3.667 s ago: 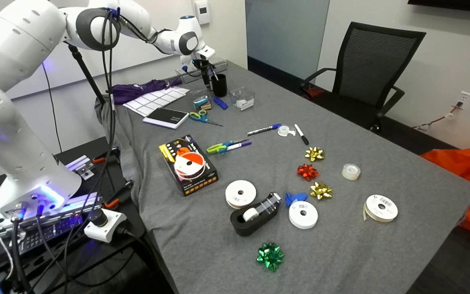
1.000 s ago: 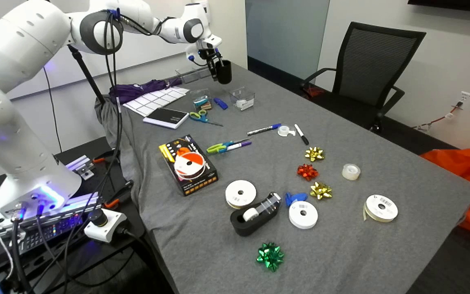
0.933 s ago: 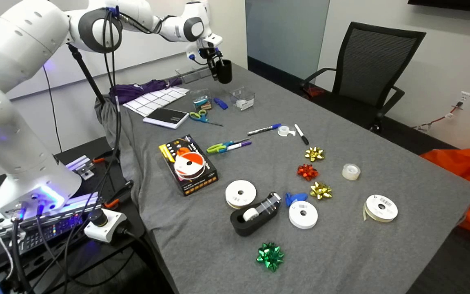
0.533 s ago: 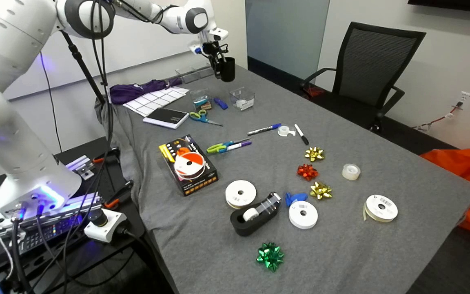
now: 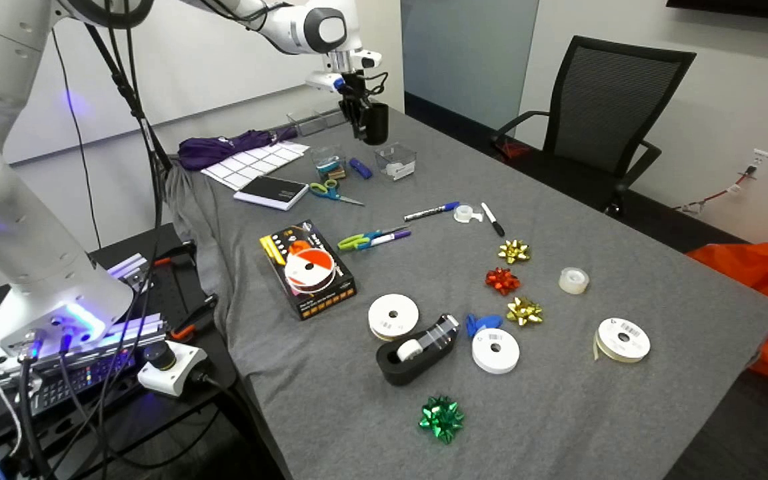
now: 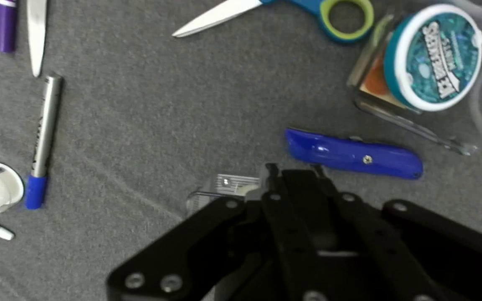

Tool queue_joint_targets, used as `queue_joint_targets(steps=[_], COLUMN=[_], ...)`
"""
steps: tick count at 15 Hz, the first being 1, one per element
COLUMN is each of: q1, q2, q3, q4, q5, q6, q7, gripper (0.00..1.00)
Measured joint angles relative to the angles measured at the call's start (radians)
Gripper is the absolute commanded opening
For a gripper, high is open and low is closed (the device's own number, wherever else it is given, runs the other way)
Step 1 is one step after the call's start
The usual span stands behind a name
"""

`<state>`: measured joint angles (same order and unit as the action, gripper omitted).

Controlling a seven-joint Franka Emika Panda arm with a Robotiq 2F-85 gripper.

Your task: Pick up the black mug and move it to the right of the table in between the two scissors

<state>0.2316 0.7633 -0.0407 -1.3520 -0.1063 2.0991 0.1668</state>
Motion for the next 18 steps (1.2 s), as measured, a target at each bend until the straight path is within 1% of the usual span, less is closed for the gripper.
queue_joint_targets(steps=[1,3,6,7,12,15,18], q1=[-0.010,-0.027,-0.033,-0.033,-0.038,-0.061,-0.091], q2=[-0.023,-0.056,-0.077,-0.078,-0.062,-0.040,-0.041], q3=[0.000,0.001,0.004,0.007,0.010,0.009,0.009], q4=[-0.039,-0.099,-0.130,-0.131,-0.137,-0.165,-0.200], q5=[-0.014,-0.026,-0.028,-0.028,-0.028,-0.032,-0.040], q6=[0.012,0.035,0.042,0.043,0.057,0.140,0.216], q7=[-0.026,-0.062,-0.075,-0.075,-0.075,-0.091,-0.141], gripper=[0.19,0.19,0.19,0.05,0.05,0.05,0.05])
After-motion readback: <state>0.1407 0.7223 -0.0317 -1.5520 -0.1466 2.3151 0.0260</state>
